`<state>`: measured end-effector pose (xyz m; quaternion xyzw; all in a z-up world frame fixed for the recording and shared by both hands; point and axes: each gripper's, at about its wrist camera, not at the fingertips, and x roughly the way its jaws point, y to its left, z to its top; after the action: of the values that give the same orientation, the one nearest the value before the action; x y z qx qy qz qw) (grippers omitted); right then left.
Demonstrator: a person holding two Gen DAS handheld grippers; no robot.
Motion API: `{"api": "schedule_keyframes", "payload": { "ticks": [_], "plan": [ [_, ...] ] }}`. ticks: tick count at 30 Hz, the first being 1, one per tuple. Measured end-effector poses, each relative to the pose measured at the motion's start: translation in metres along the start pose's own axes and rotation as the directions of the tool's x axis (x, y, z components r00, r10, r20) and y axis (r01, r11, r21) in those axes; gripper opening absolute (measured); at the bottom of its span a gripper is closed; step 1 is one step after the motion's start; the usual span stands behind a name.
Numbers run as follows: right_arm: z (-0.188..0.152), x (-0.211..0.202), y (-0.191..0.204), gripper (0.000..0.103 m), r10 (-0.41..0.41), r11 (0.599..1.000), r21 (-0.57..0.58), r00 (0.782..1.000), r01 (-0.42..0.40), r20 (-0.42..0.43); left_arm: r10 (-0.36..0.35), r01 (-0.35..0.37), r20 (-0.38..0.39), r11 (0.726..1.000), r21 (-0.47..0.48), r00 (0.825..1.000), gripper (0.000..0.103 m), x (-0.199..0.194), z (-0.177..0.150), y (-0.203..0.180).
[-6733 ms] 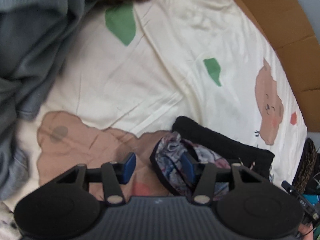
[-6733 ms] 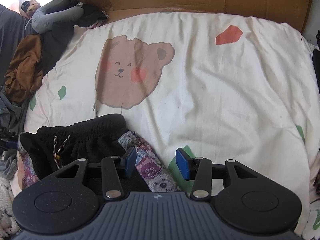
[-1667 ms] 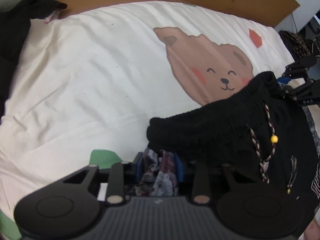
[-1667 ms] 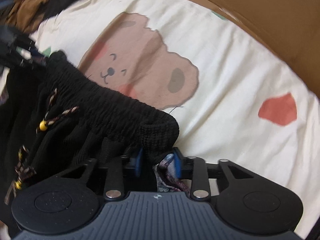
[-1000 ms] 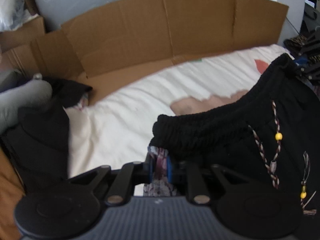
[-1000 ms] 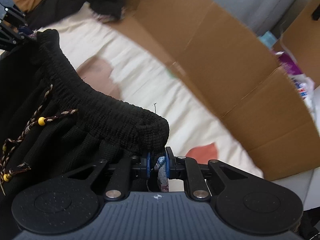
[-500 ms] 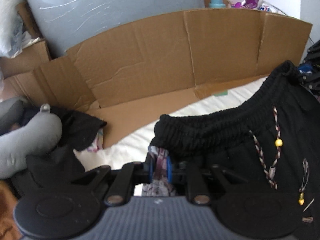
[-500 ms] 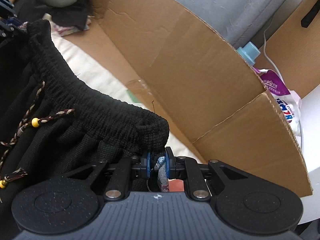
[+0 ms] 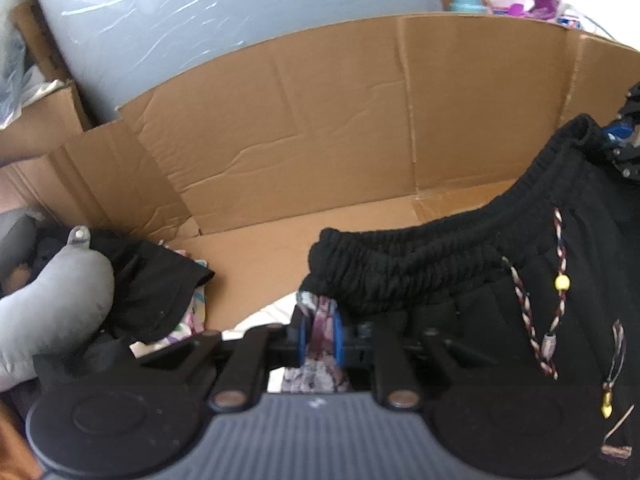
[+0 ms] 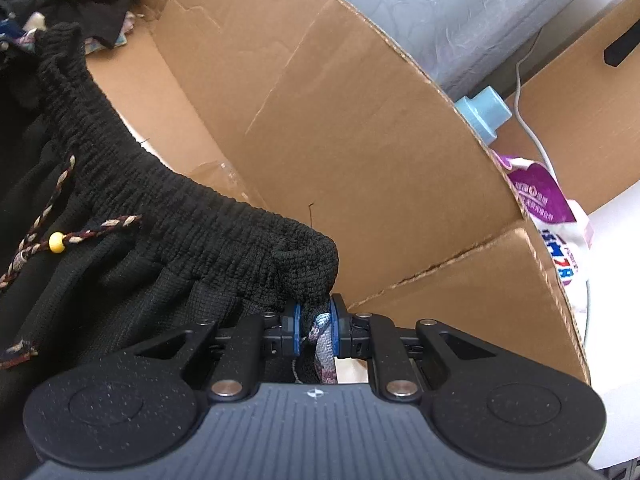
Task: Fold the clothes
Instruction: 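Lower the shorts flat onto the duvet and open both grippers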
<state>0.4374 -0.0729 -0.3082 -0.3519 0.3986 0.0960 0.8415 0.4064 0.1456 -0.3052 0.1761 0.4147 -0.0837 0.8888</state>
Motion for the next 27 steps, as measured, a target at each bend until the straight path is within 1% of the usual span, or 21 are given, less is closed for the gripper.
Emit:
{"api": "schedule_keyframes", "payload": {
  "ticks": [3, 5, 7, 8, 9, 10, 11, 12, 13, 14, 15, 17, 19, 22, 27],
  "plan": [
    [0.009, 0.0, 0.001, 0.012, -0.015, 1.0, -0.019, 1.0, 0.016, 0.014, 0.027, -0.027, 0.002, 1.0, -0.013, 1.0, 0.014, 0.004, 0.003, 0.004],
    [0.015, 0.002, 0.001, 0.012, -0.02, 0.999, -0.032, 1.0, 0.021, 0.023, 0.032, -0.032, -0.004, 0.999, -0.029, 0.999, 0.014, 0.008, 0.006, 0.009],
    [0.018, 0.008, 0.003, 0.013, -0.017, 0.999, -0.044, 1.0, 0.018, 0.008, 0.001, -0.003, -0.035, 0.998, -0.056, 0.999, 0.015, 0.016, 0.008, 0.013],
    [0.019, 0.012, 0.004, 0.016, -0.007, 0.999, -0.04, 1.0, 0.006, -0.004, -0.016, 0.012, -0.057, 0.998, -0.068, 0.998, 0.016, 0.022, 0.008, 0.014],
    [0.019, 0.017, 0.005, 0.022, 0.012, 1.0, -0.026, 1.0, -0.012, -0.017, -0.018, 0.013, -0.086, 0.998, -0.068, 0.996, 0.024, 0.028, 0.007, 0.014],
    [0.019, 0.021, 0.005, 0.027, 0.03, 0.999, -0.013, 0.999, -0.03, -0.03, -0.012, 0.005, -0.115, 0.998, -0.065, 0.993, 0.035, 0.033, 0.005, 0.013],
    [0.018, 0.024, 0.006, 0.033, 0.045, 0.999, 0.001, 0.998, -0.045, -0.038, 0.019, -0.026, -0.139, 0.999, -0.047, 0.99, 0.036, 0.036, 0.003, 0.01],
    [0.015, 0.026, 0.007, 0.038, 0.058, 0.998, 0.016, 0.998, -0.058, -0.036, 0.046, -0.051, -0.148, 0.998, -0.027, 0.988, 0.034, 0.037, 0.001, 0.007],
    [0.011, 0.027, 0.006, 0.042, 0.073, 0.997, 0.025, 0.997, -0.072, -0.032, 0.047, -0.051, -0.149, 0.998, -0.023, 0.988, 0.035, 0.036, -0.002, 0.007],
    [0.007, 0.027, 0.005, 0.049, 0.082, 0.996, 0.025, 0.996, -0.081, -0.032, 0.031, -0.036, -0.153, 0.999, -0.031, 0.988, 0.036, 0.034, -0.004, 0.009],
    [0.005, 0.026, 0.007, 0.051, 0.085, 0.996, 0.021, 0.996, -0.084, -0.034, 0.022, -0.029, -0.158, 0.999, -0.04, 0.987, 0.038, 0.032, -0.007, 0.011],
    [-0.003, 0.025, 0.006, 0.052, 0.105, 0.994, 0.025, 0.994, -0.104, -0.036, 0.024, -0.033, -0.163, 0.998, -0.057, 0.986, 0.038, 0.03, -0.012, 0.016],
    [-0.016, 0.018, -0.002, 0.052, 0.135, 0.989, 0.066, 0.99, -0.133, -0.035, 0.012, -0.026, -0.164, 0.996, -0.082, 0.986, 0.038, 0.028, -0.015, 0.021],
    [-0.02, 0.017, -0.013, 0.052, 0.179, 0.976, 0.134, 0.984, -0.174, -0.024, -0.028, 0.011, -0.163, 0.995, -0.103, 0.986, 0.038, 0.016, -0.018, 0.015],
    [-0.051, -0.005, -0.024, 0.052, 0.219, 0.958, 0.189, 0.976, -0.214, -0.004, -0.093, 0.077, -0.151, 0.991, -0.11, 0.984, 0.039, -0.012, -0.024, -0.005]
  ]
}}
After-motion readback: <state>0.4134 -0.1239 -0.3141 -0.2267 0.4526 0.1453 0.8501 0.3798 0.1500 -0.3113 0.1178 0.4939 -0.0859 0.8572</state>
